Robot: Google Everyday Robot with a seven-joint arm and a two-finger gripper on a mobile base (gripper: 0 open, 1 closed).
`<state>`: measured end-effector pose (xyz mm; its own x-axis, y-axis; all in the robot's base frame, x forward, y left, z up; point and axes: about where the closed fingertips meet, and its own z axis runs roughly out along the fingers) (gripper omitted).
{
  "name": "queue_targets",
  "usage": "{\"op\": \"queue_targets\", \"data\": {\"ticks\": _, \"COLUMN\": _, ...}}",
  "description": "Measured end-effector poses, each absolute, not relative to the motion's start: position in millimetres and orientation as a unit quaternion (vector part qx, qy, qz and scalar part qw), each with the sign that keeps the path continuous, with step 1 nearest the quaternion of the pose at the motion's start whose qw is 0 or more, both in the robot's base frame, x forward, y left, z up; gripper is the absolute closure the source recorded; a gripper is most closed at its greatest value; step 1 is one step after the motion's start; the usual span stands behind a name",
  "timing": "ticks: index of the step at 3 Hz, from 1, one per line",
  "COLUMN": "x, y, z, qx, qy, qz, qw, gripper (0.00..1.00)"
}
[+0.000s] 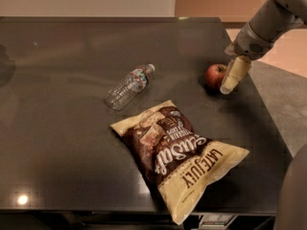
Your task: Pick apple
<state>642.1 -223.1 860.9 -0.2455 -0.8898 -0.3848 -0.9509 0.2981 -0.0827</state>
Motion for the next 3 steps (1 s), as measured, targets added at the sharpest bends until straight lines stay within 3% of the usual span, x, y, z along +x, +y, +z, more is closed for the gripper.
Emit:
{"op": "queue_targets", "data": {"ticks": 1, "x": 642.1, "y": -218.7, "z": 852.4, "qx": -0.589, "qy": 0.781, "qz": 0.095, "qw": 0.185, "gripper": 0.16}}
{"op": "queue_targets", "data": {"ticks": 3, "x": 633.7, "y": -213.3, "z": 855.8, "qx": -0.595, "qy": 0.775, "qz": 0.1, "qw": 0.19, "gripper": 0.62}}
